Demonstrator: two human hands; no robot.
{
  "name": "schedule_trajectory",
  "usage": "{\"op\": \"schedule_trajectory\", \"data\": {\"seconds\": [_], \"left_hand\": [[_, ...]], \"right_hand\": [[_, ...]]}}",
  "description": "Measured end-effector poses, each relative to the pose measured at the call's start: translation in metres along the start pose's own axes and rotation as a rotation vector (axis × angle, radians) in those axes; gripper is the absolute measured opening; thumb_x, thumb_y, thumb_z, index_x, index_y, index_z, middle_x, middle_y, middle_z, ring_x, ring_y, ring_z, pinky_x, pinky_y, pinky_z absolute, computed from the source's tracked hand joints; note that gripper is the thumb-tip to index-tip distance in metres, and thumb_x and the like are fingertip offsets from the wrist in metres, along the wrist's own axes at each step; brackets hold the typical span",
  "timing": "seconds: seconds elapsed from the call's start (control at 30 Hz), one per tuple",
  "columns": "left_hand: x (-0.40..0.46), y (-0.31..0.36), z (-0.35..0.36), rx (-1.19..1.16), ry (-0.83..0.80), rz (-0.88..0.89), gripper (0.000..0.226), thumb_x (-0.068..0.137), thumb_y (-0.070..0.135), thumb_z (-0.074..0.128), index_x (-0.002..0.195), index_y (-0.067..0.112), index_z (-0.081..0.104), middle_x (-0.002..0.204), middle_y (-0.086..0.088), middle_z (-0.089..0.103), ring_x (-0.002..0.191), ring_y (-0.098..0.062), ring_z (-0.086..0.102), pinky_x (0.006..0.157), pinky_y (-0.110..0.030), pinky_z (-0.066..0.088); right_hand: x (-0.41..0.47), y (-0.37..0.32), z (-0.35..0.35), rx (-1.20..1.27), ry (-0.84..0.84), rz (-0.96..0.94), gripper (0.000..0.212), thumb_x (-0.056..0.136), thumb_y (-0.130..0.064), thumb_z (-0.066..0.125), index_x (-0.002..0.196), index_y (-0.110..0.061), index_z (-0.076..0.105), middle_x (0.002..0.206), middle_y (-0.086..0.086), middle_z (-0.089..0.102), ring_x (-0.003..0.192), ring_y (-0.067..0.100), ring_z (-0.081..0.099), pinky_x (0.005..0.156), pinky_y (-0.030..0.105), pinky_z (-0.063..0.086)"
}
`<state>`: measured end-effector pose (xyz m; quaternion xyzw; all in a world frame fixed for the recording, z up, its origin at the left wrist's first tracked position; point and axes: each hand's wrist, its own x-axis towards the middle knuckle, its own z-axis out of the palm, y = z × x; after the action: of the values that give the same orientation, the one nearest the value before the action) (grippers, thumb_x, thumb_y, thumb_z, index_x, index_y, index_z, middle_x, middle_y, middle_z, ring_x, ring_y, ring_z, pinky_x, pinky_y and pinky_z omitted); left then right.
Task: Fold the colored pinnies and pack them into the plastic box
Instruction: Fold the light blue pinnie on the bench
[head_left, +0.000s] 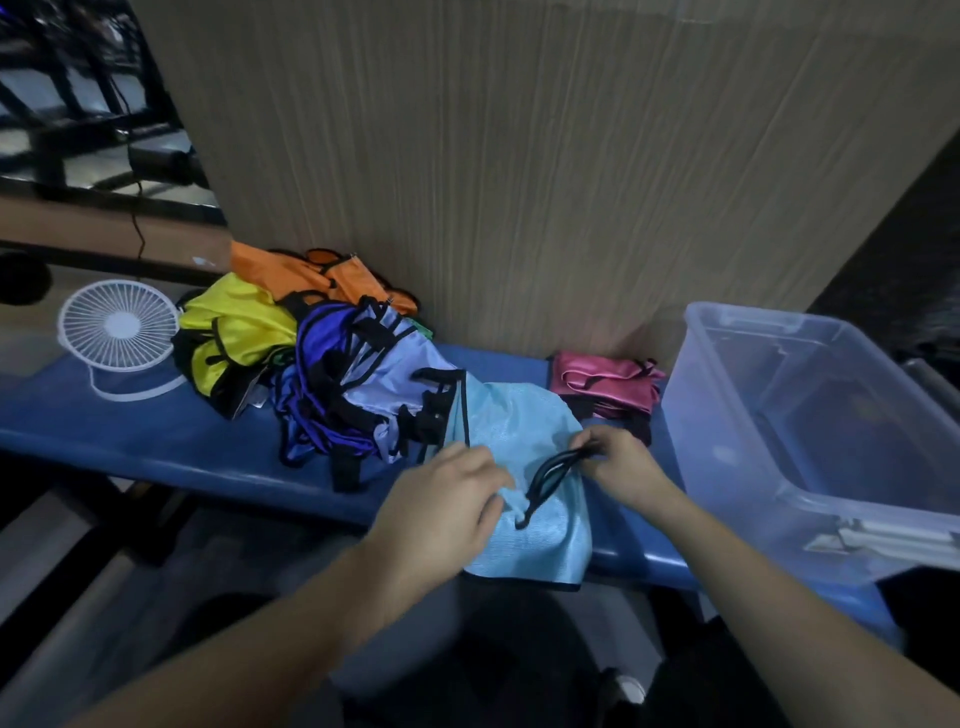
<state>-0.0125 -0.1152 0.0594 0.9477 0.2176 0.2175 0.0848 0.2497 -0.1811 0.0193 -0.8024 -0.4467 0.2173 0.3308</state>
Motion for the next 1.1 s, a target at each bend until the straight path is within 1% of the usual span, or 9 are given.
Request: {"op": "schedule_trajectory", "data": {"seconds": [0.13, 0.27, 0.33, 0.5, 0.6, 0.77, 0.87, 0.97, 1.1], "left_hand": [[-0.026, 0.001, 0.027, 0.038, -0.095, 0.027, 0.025, 0.082, 0.034, 0.048, 0.092, 0.034, 0.071, 0.084, 0.016, 0.058, 0.083, -0.008, 0.059, 0.047, -0.024, 0.050], [-0.038, -0.005, 0.048, 0.064, -0.195, 0.017, 0.009, 0.075, 0.030, 0.066, 0.083, 0.033, 0.070, 0.080, 0.014, 0.056, 0.077, -0.009, 0.061, 0.042, -0.026, 0.048], [-0.040, -0.009, 0.055, 0.041, -0.251, -0.004, 0.015, 0.073, 0.028, 0.067, 0.086, 0.034, 0.070, 0.082, 0.015, 0.057, 0.080, -0.008, 0.063, 0.044, -0.026, 0.049], [-0.037, -0.010, 0.054, -0.102, -0.417, -0.054, 0.045, 0.086, 0.028, 0.046, 0.130, 0.034, 0.056, 0.123, 0.016, 0.051, 0.120, -0.006, 0.050, 0.088, -0.032, 0.051], [-0.032, -0.010, 0.053, -0.171, -0.454, -0.061, 0.052, 0.086, 0.033, 0.046, 0.138, 0.036, 0.047, 0.132, 0.021, 0.044, 0.125, -0.001, 0.043, 0.097, -0.028, 0.046], [-0.005, -0.021, 0.053, -0.367, -0.310, -0.189, 0.025, 0.093, 0.040, 0.055, 0.117, 0.041, 0.061, 0.109, 0.029, 0.053, 0.094, 0.008, 0.055, 0.081, -0.014, 0.045], [0.030, -0.045, 0.058, -0.342, -0.086, -0.277, 0.013, 0.094, 0.033, 0.058, 0.105, 0.038, 0.064, 0.098, 0.022, 0.061, 0.085, 0.002, 0.059, 0.075, -0.024, 0.052], [0.080, -0.077, 0.069, -0.136, 0.139, -0.363, 0.014, 0.091, 0.030, 0.063, 0.105, 0.030, 0.064, 0.095, 0.012, 0.060, 0.092, -0.011, 0.060, 0.073, -0.034, 0.053], [0.119, -0.105, 0.070, -0.041, -0.011, -0.563, 0.041, 0.091, 0.055, 0.059, 0.124, 0.031, 0.054, 0.099, 0.004, 0.067, 0.104, -0.021, 0.062, 0.077, -0.033, 0.047]], "right_hand": [[-0.003, 0.006, 0.004, -0.088, -0.045, -0.041, 0.031, 0.076, 0.006, 0.066, 0.075, -0.025, 0.064, 0.094, -0.004, 0.067, 0.091, 0.013, 0.065, 0.084, 0.023, 0.049], [-0.002, 0.005, 0.010, -0.160, -0.057, -0.079, 0.038, 0.074, 0.008, 0.061, 0.071, -0.030, 0.060, 0.095, -0.007, 0.061, 0.092, 0.015, 0.062, 0.087, 0.029, 0.048], [0.001, 0.006, 0.013, -0.186, -0.026, -0.057, 0.036, 0.075, 0.003, 0.054, 0.066, -0.032, 0.060, 0.091, -0.011, 0.062, 0.092, 0.016, 0.061, 0.088, 0.038, 0.048], [0.019, 0.006, 0.014, -0.087, 0.120, 0.046, 0.027, 0.081, -0.006, 0.052, 0.072, -0.028, 0.064, 0.087, -0.013, 0.067, 0.088, 0.015, 0.062, 0.090, 0.044, 0.049], [0.035, 0.003, 0.017, 0.005, 0.172, 0.033, 0.021, 0.085, -0.007, 0.056, 0.079, -0.026, 0.065, 0.093, -0.008, 0.066, 0.085, 0.012, 0.062, 0.084, 0.039, 0.053], [0.067, 0.004, 0.024, -0.016, 0.292, 0.011, 0.004, 0.089, -0.017, 0.064, 0.091, -0.020, 0.066, 0.095, -0.001, 0.067, 0.085, 0.018, 0.064, 0.069, 0.031, 0.048], [0.074, -0.005, 0.025, -0.100, 0.281, 0.047, 0.018, 0.090, -0.026, 0.064, 0.107, -0.019, 0.067, 0.095, -0.002, 0.070, 0.084, 0.020, 0.065, 0.064, 0.032, 0.049], [0.087, -0.002, 0.030, -0.098, 0.300, 0.053, 0.020, 0.088, -0.030, 0.066, 0.107, -0.023, 0.067, 0.088, -0.004, 0.070, 0.081, 0.019, 0.066, 0.066, 0.037, 0.055], [0.090, 0.000, 0.035, 0.039, 0.235, 0.050, 0.020, 0.086, -0.022, 0.072, 0.105, -0.020, 0.065, 0.083, -0.009, 0.064, 0.083, 0.014, 0.063, 0.071, 0.032, 0.053]]}}
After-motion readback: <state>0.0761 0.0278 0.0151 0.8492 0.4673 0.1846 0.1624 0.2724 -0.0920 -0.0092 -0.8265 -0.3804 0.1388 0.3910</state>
